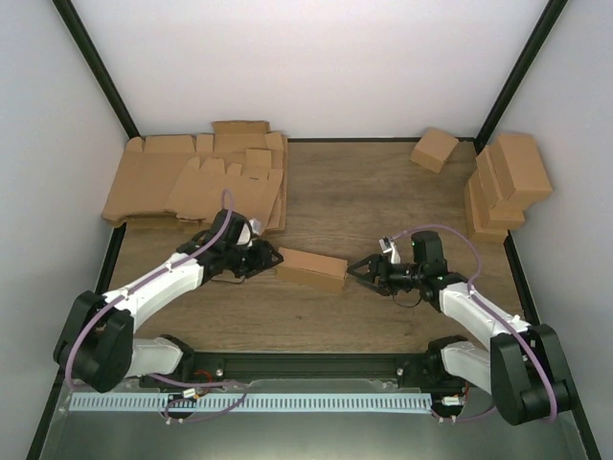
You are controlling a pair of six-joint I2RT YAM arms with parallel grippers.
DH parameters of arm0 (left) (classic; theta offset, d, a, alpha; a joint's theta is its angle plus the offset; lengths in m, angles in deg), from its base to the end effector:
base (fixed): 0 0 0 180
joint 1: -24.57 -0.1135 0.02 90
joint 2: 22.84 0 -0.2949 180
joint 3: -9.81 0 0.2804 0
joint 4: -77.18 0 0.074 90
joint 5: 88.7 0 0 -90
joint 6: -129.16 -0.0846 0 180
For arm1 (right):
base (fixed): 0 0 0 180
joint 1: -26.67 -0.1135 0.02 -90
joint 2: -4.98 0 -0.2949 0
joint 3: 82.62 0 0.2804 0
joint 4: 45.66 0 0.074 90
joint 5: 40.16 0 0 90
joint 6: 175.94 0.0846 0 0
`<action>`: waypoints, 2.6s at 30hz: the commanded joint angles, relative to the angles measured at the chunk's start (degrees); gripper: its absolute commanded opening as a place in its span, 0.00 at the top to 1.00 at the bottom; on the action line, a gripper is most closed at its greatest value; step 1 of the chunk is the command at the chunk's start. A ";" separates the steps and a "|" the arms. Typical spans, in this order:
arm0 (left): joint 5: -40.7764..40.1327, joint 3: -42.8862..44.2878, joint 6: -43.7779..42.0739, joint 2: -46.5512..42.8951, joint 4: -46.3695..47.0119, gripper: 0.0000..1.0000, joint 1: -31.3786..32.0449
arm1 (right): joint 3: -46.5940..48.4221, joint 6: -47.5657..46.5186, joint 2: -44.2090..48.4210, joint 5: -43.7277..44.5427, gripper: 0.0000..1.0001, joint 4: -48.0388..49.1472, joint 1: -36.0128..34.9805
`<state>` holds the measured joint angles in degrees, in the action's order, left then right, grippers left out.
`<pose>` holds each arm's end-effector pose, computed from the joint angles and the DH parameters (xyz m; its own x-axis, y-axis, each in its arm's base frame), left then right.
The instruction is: Fold the paper box
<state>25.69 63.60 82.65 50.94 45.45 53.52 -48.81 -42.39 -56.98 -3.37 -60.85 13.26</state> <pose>0.2410 -0.1732 0.1822 -0.9558 -0.1876 -0.2264 0.0095 0.7499 -0.6615 0.1976 0.1168 0.1559 -0.9699 0.1929 -0.1484 -0.0513 0.4340 0.8995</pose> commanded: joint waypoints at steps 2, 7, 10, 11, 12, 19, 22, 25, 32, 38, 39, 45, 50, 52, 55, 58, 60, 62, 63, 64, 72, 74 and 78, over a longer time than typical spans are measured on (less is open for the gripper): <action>3.71 -1.36 0.02 1.08 3.06 0.55 -0.65 | -0.10 -0.20 -2.26 -3.79 0.35 4.02 0.61; 4.29 -1.48 -0.11 1.75 3.58 0.56 -0.91 | 0.08 0.71 -3.57 -3.49 0.35 5.17 0.58; 4.45 -1.55 -0.07 1.80 3.73 0.56 -1.17 | 0.31 1.30 -5.25 -3.77 0.36 6.47 0.61; 4.57 -1.65 -0.11 1.87 3.78 0.56 -1.34 | 0.49 1.41 -5.93 -3.90 0.36 6.77 0.59; 4.68 -1.67 -0.09 1.94 3.81 0.57 -1.42 | 0.69 1.35 -6.84 -3.84 0.36 6.85 0.58; 7.38 -3.61 1.13 2.83 7.37 0.58 -2.65 | 0.12 0.57 -10.23 -3.83 0.40 8.89 0.55; 7.55 -4.07 1.16 4.04 8.34 0.59 -2.76 | 0.16 -0.20 -12.42 -3.96 0.42 9.63 0.57; 8.04 -4.44 1.25 5.39 9.22 0.61 -2.84 | -0.19 -1.51 -13.91 -3.22 0.46 9.23 0.51; 7.61 -5.22 1.25 7.06 9.58 0.64 -2.81 | -2.73 -3.30 -15.76 -1.77 0.60 8.82 0.49; 6.85 -4.62 0.96 7.05 8.59 0.65 -2.77 | -1.83 -5.85 -15.37 0.53 0.70 4.95 0.53; 6.67 -4.41 0.84 6.95 8.16 0.65 -2.77 | -0.99 -6.42 -14.43 1.30 0.70 3.52 0.52; 6.17 -2.16 -1.99 3.51 5.14 0.58 -2.74 | 4.95 -12.59 -6.91 6.03 0.49 -7.25 0.50; 5.72 -1.60 -2.36 0.07 2.90 0.41 -2.70 | 8.47 -16.33 -4.80 9.35 0.30 -11.98 0.19; 5.70 -1.86 -1.95 -0.29 3.16 0.41 -2.69 | 9.99 -16.94 -5.49 10.46 0.27 -12.59 -0.07; 5.99 -1.96 -1.64 1.17 3.63 0.46 -2.72 | 11.93 -17.18 -7.55 11.31 0.27 -12.79 -1.41; 6.48 -1.93 -1.62 3.51 3.73 0.53 -2.69 | 13.06 -16.86 -10.08 14.30 0.29 -12.73 -4.90; 6.36 -2.40 -1.76 4.58 3.78 0.55 -2.59 | 12.63 -16.12 -11.64 15.60 0.29 -12.00 -7.19; 5.97 -3.27 -1.67 4.88 3.81 0.57 -2.50 | 11.19 -15.20 -12.29 16.06 0.31 -10.79 -8.14; 5.84 -3.67 -1.73 4.69 3.68 0.58 -2.54 | 10.12 -14.65 -12.18 16.17 0.31 -10.09 -8.53; 5.83 -4.17 -1.79 4.40 3.29 0.58 -2.43 | 9.09 -14.11 -11.67 16.32 0.32 -9.75 -9.00; 5.54 -11.23 -2.05 -6.07 -4.78 0.57 -2.00 | 1.09 -8.24 -3.48 19.88 0.32 -9.19 -17.15; 6.13 -11.94 -1.07 -10.92 -7.27 0.47 -1.97 | -0.48 -6.62 -2.17 20.87 0.32 -9.16 -19.48; 6.43 -11.62 3.68 -23.04 -10.66 0.08 -1.98 | -1.05 -6.21 0.74 22.36 0.29 -11.17 -20.95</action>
<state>31.94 51.36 82.01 36.93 39.33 51.51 -49.86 -50.39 -58.90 14.83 -69.57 -6.65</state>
